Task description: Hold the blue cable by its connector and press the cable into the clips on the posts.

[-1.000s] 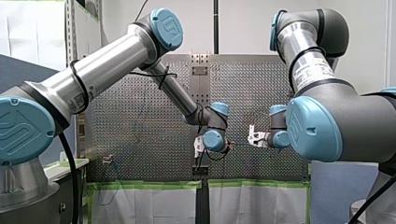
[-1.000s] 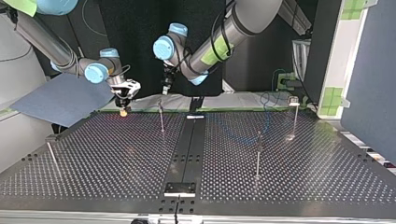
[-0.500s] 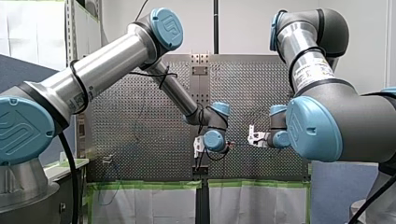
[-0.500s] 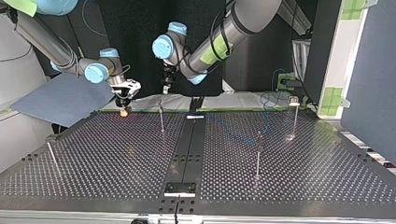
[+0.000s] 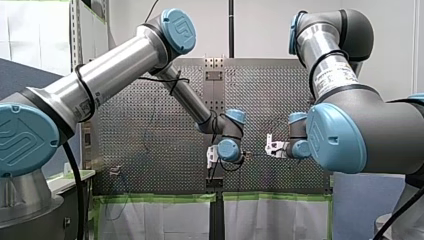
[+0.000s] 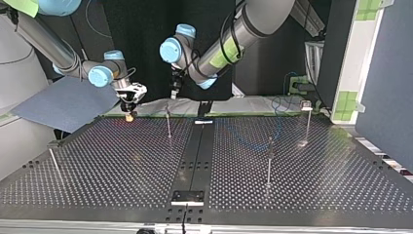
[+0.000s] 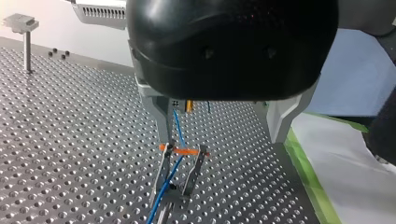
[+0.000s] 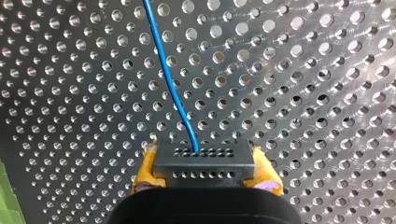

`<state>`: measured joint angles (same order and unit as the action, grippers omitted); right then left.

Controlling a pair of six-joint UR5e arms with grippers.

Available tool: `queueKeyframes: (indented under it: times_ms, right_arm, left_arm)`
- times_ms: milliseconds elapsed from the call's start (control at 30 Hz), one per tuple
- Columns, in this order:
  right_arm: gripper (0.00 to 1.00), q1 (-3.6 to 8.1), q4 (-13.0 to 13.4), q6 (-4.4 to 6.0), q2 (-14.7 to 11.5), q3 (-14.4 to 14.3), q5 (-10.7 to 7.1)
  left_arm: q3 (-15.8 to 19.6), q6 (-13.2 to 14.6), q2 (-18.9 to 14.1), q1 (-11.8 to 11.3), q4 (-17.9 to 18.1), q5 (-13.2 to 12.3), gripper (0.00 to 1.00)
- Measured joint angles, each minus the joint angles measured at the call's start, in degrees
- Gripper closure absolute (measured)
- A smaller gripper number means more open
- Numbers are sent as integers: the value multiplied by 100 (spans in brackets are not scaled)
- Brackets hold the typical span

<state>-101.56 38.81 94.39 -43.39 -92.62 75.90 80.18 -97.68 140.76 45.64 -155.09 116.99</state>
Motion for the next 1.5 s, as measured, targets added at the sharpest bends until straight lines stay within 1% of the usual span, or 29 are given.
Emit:
queueKeyframes:
  times_ms: [133, 200, 333, 467, 700, 867, 1033, 1267, 1500]
  right_arm:
    - [100, 1, -13, -5, 0, -1, -9]
    - [100, 5, -23, -15, 0, -1, -13]
    - [100, 23, -28, -18, 0, 1, -13]
    - [100, 36, -20, -18, 0, 1, -14]
    - [100, 54, -10, -6, 0, 2, -13]
    - [100, 59, 1, 3, 0, 2, -13]
    - [100, 61, 13, 3, 0, 2, -13]
    - [100, 61, 23, 10, 0, 2, -13]
    - [100, 61, 38, 26, 0, 2, -18]
  left_arm:
    - [3, 9, -65, -48, -182, -20, 0]
    - [20, 12, -132, -32, -278, 18, 0]
    - [190, 57, -362, 19, -520, 147, 0]
    - [414, 71, -597, 36, -584, 182, 0]
    - [751, 74, -936, -1, -489, 316, 0]
    - [988, 71, -1173, 40, -349, 521, 0]
    - [1255, 73, -1440, 79, -308, 769, 0]
    - [1666, 72, -1852, 98, -272, 1008, 0]
    - [2023, 50, -2208, 164, -103, 1291, 0]
